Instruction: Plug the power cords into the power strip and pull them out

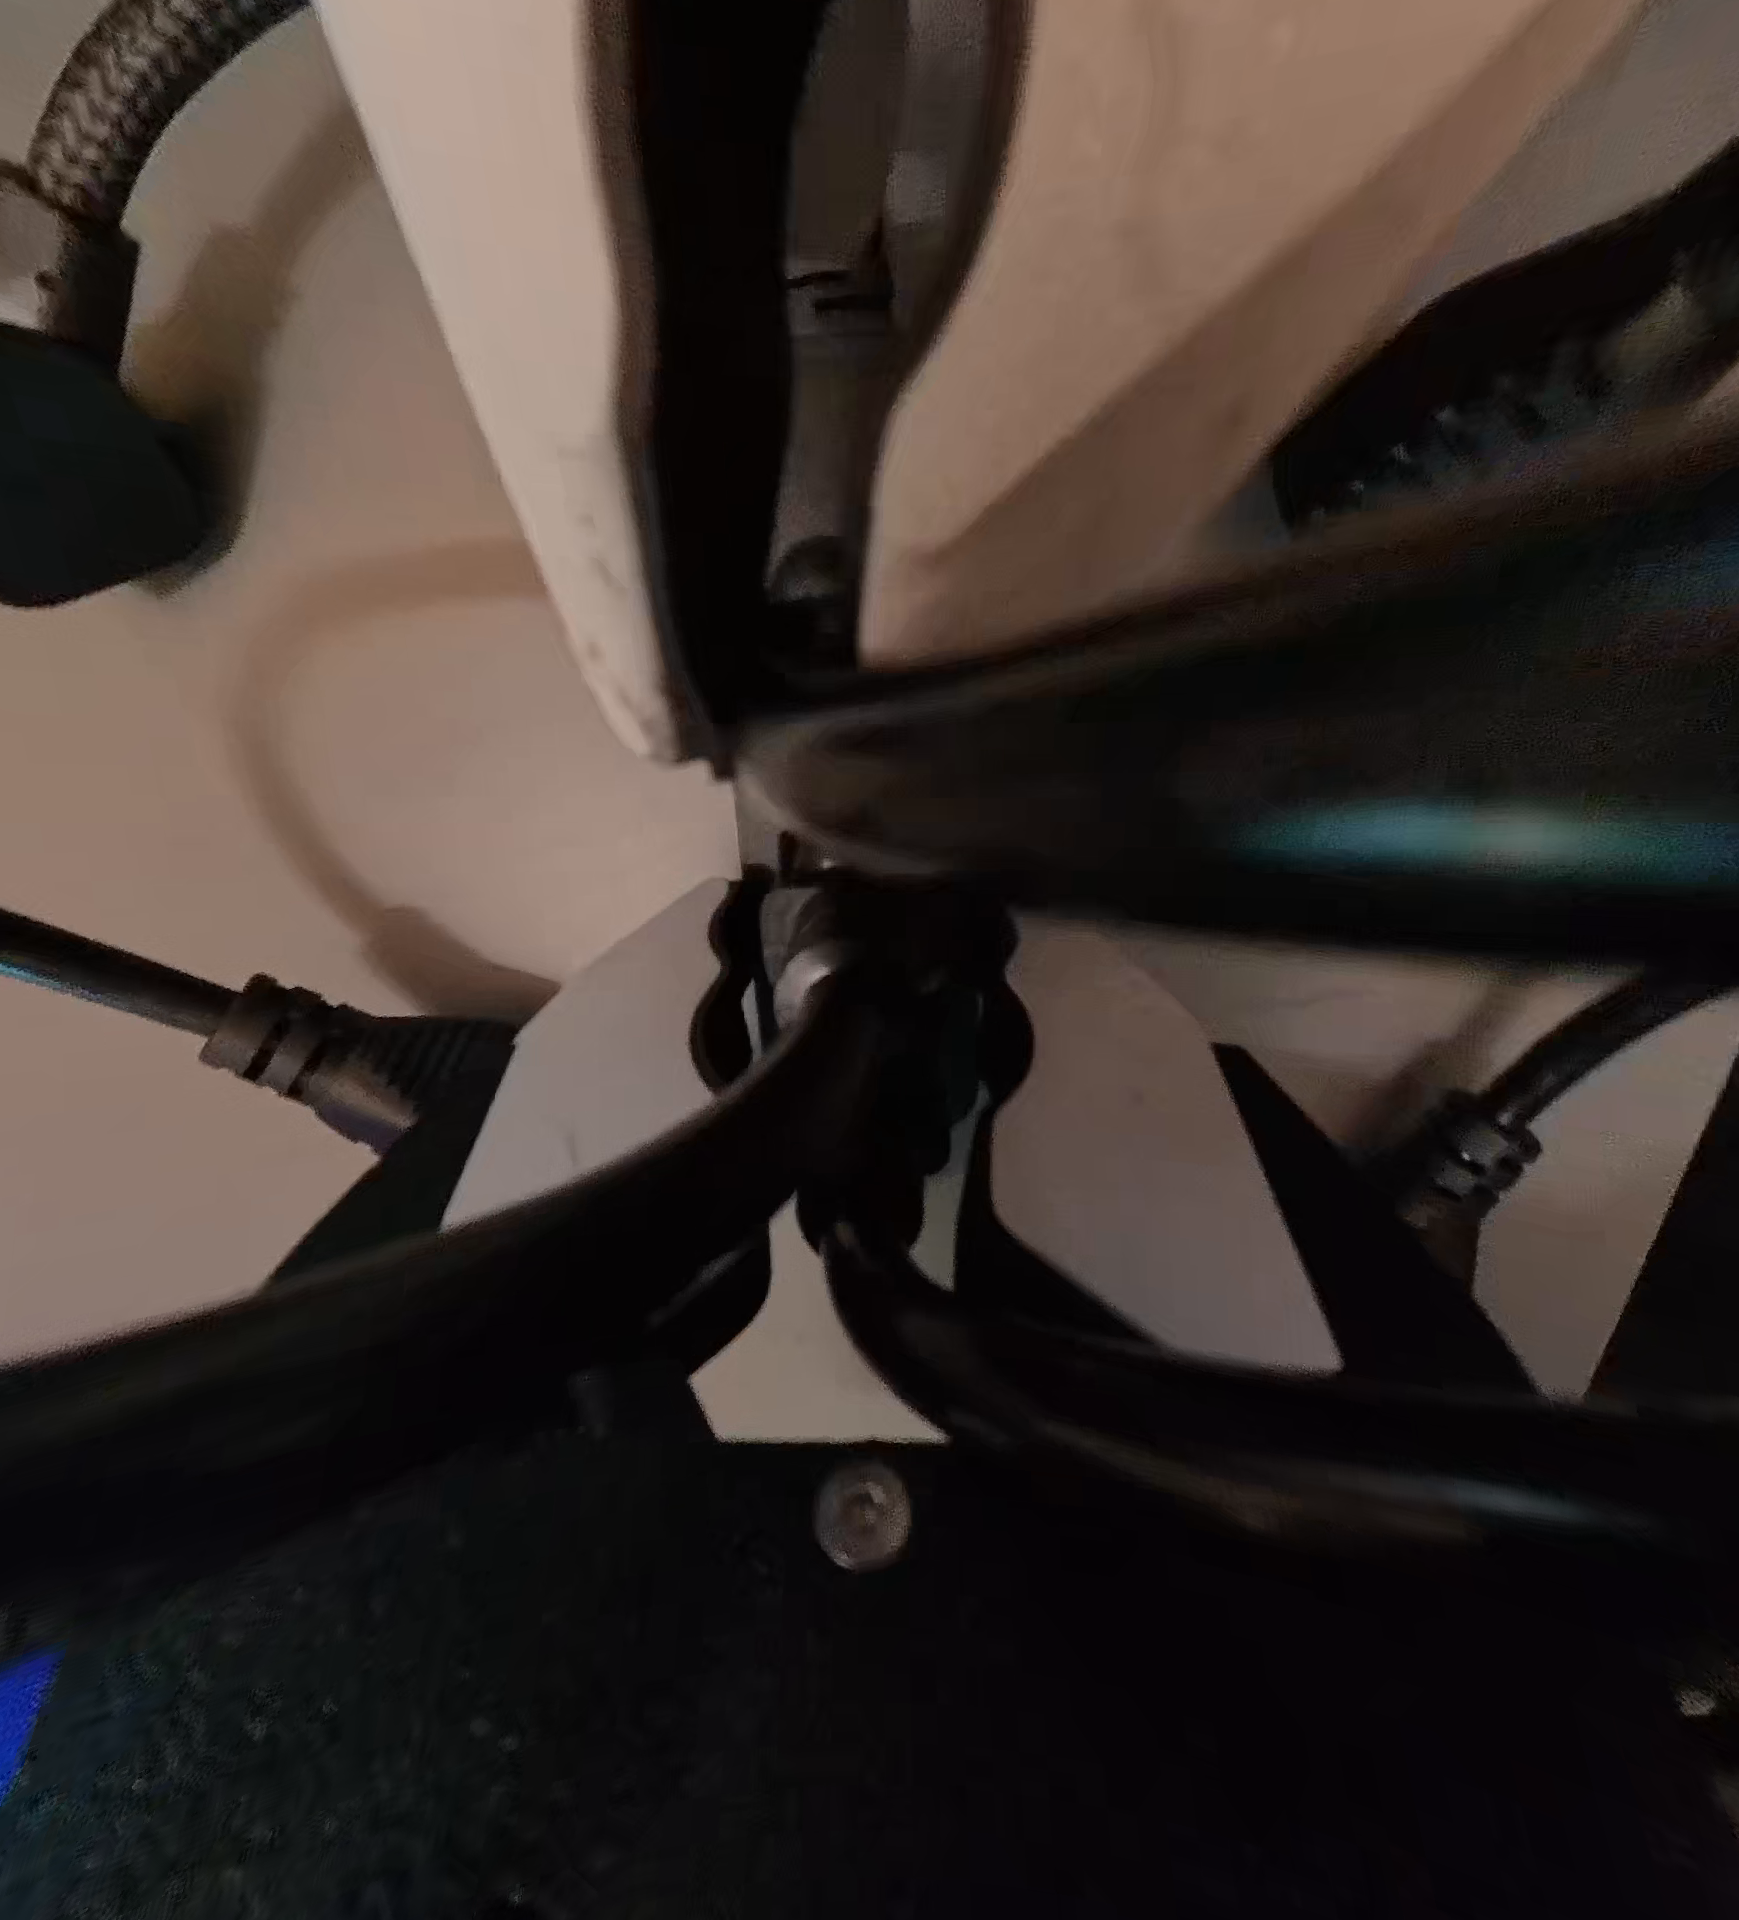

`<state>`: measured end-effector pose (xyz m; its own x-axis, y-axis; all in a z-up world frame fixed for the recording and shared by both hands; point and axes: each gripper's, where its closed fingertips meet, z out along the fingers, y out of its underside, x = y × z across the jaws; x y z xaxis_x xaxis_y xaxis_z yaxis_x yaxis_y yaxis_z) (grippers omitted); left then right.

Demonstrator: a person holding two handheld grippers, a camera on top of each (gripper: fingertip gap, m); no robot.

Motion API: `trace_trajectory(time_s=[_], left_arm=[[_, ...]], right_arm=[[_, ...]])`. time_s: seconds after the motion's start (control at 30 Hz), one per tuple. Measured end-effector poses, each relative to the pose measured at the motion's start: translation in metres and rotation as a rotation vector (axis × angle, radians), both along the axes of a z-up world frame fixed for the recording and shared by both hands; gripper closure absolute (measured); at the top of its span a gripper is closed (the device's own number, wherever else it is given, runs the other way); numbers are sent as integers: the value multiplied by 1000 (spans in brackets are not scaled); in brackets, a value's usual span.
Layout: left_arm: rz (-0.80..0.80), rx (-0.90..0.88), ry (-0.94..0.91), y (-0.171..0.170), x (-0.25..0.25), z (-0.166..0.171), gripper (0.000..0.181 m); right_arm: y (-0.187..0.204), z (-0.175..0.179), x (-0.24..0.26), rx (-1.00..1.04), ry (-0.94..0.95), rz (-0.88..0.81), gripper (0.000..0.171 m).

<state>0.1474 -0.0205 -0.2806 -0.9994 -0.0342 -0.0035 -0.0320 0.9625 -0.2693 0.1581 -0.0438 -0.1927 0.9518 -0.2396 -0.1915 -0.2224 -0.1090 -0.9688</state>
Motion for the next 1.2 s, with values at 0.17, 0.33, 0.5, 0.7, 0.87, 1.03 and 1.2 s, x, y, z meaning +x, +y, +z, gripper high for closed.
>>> trace_trajectory(time_s=[0.17,0.33,0.5,0.7,0.87,1.03,1.2], left_arm=[[-18,-14,-9,0,1,1,140],[7,-9,0,0,3,0,140],[-11,-24,2,0,1,1,140],[-20,-37,-1,1,0,2,140],[29,-39,14,0,4,2,140],[-14,-49,10,2,0,2,140],[28,-60,15,1,3,3,140]], right_arm=[[4,2,-12,-13,-81,78,166],[1,2,2,57,-9,-8,166],[5,3,-8,4,-89,50,166],[7,6,-9,39,-113,51,165],[5,6,6,137,39,-29,165],[11,9,-10,97,-51,68,165],[6,10,2,131,6,-15,165]])
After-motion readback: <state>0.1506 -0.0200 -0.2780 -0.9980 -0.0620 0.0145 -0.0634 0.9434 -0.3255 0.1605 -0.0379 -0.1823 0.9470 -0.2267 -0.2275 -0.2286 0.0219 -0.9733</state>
